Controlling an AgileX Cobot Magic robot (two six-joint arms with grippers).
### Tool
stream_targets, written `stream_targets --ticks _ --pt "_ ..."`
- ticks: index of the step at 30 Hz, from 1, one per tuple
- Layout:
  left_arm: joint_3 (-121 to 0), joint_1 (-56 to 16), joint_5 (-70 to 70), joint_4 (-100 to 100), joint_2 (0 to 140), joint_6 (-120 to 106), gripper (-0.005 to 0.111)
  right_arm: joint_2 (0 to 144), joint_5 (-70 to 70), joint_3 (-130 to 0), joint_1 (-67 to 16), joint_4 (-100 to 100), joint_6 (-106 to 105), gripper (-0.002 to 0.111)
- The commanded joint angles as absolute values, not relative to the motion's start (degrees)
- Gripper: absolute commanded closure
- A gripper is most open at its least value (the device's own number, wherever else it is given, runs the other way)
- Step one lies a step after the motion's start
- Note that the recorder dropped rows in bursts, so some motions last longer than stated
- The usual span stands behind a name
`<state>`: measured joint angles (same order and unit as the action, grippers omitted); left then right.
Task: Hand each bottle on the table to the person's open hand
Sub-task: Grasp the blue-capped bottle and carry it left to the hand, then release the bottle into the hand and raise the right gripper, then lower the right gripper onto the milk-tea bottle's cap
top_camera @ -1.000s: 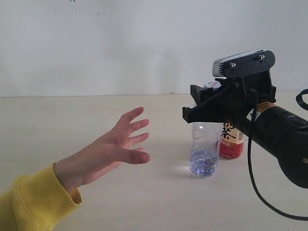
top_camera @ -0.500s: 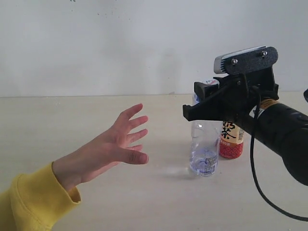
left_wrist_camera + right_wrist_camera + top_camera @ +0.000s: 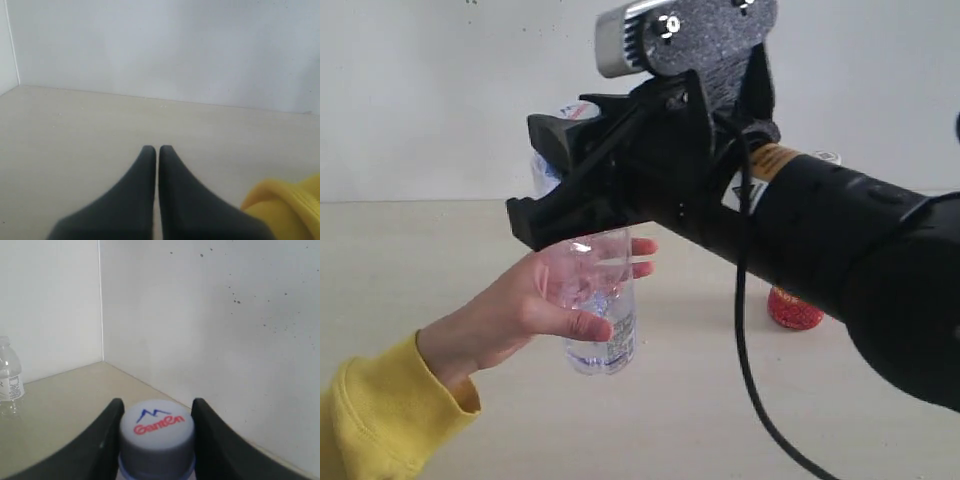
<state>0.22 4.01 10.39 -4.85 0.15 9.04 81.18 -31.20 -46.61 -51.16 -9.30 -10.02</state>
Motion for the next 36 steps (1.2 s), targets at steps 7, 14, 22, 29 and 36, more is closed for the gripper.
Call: stream_targets --ticks 7,14,22,29,36 --pt "0.00 4.16 10.26 -4.91 0.00 9.23 0.103 79.35 -30.09 -48.83 -51.07 -26.02 -21.62 0.025" --pt "0.00 4.16 10.26 -4.91 0.00 9.23 0.103 69.67 -27.81 -48.70 -39.31 -61.67 -61.79 0.028" --pt "0.00 4.16 10.26 -4.91 0.00 9.23 0.103 70.90 -15.25 -48.70 -19.95 -57.55 -60.43 0.029" --pt "0.00 4.16 10.26 -4.91 0.00 9.23 0.103 76.94 -15.01 -48.70 -15.86 -30.94 -32.64 0.029" --pt "0.00 4.16 10.26 -4.91 0.00 9.23 0.103 84.36 -21.63 -48.70 -15.86 -11.80 -14.69 0.029"
